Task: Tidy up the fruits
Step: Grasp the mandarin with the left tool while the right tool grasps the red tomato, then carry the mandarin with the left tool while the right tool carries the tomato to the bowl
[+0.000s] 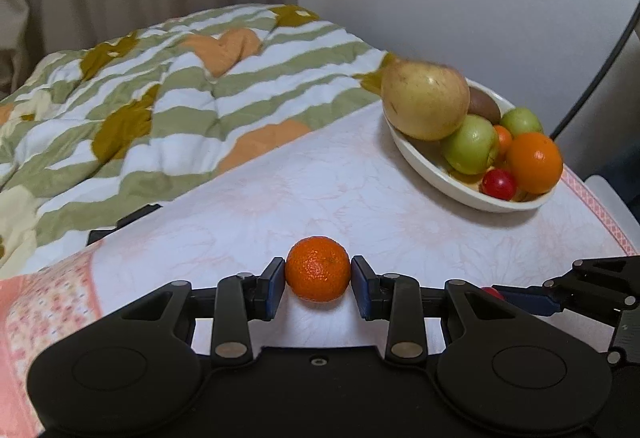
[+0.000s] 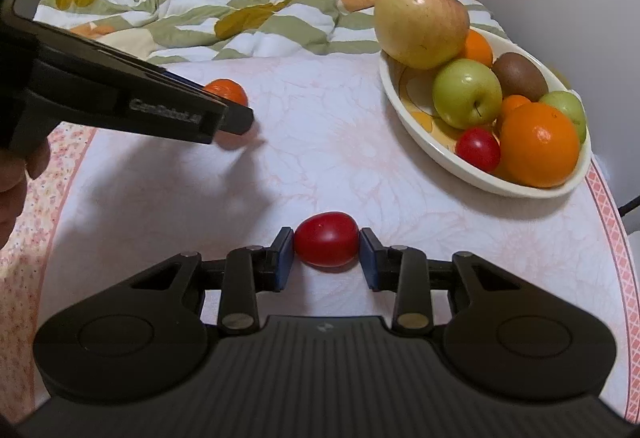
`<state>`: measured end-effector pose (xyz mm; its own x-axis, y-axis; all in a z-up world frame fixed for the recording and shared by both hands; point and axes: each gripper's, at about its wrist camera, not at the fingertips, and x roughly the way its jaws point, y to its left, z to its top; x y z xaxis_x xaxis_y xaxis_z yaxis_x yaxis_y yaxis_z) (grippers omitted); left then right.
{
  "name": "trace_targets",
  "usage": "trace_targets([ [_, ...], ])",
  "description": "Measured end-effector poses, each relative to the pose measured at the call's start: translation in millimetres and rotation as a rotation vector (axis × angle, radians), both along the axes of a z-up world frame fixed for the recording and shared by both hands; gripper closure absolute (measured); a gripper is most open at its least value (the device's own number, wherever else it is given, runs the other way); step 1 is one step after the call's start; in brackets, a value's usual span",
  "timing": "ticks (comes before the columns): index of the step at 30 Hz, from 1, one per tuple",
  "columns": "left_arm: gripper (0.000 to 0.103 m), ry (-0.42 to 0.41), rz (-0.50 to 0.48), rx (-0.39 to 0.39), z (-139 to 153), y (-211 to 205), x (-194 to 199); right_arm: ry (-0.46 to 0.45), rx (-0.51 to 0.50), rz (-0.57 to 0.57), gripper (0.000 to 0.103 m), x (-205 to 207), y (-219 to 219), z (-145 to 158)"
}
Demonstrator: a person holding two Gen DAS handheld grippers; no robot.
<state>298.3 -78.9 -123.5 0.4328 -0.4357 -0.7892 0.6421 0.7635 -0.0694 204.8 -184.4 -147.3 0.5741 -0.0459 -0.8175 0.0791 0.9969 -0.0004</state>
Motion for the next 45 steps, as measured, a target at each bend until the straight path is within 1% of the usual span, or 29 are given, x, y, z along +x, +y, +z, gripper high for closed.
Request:
trace_targets([
  [8,0.064,-0.063,0.077,-0.030,36.7,15.6,-30.1,-0.059,0.020,0.025,0.053,-18.4,-3.7,28.9],
  [15,0.064,-0.128,0.188,-0.067,76.5,20.4,-75.8,-0.097,0.034,0.054,0.053,-47.3,-24.1,62.1],
  [19,0.064,-0.156,0.265,-0.083,95.9,13.2,-106.1,-0.114,0.042,0.095,0.053,-66.9,-41.9,81.2],
  [23,0.064,-0.174,0.317,-0.094,106.3,-2.4,-128.2,-0.133,0.049,0.129,0.053,-80.9,-67.1,98.3],
  [27,0.064,-0.187,0.352,-0.108,111.9,-24.9,-142.4,-0.160,0.045,0.152,0.053,-89.7,-97.0,111.5],
  [33,0.064,-0.191,0.380,-0.125,113.8,-63.9,-143.7,-0.189,0.023,0.178,0.053,-88.0,-141.9,121.9],
  [36,0.064,-0.173,0.385,-0.136,109.9,-82.5,-136.8,-0.196,0.008,0.183,0.053,-80.2,-162.5,124.2],
  [40,0.064,-0.163,0.381,-0.128,102.8,-106.2,-123.3,-0.206,-0.002,0.175,0.053,-65.6,-186.3,124.8],
  [45,0.064,-0.133,0.375,-0.110,84.8,-129.1,-98.0,-0.203,-0.004,0.145,0.053,-41.6,-210.2,119.2],
])
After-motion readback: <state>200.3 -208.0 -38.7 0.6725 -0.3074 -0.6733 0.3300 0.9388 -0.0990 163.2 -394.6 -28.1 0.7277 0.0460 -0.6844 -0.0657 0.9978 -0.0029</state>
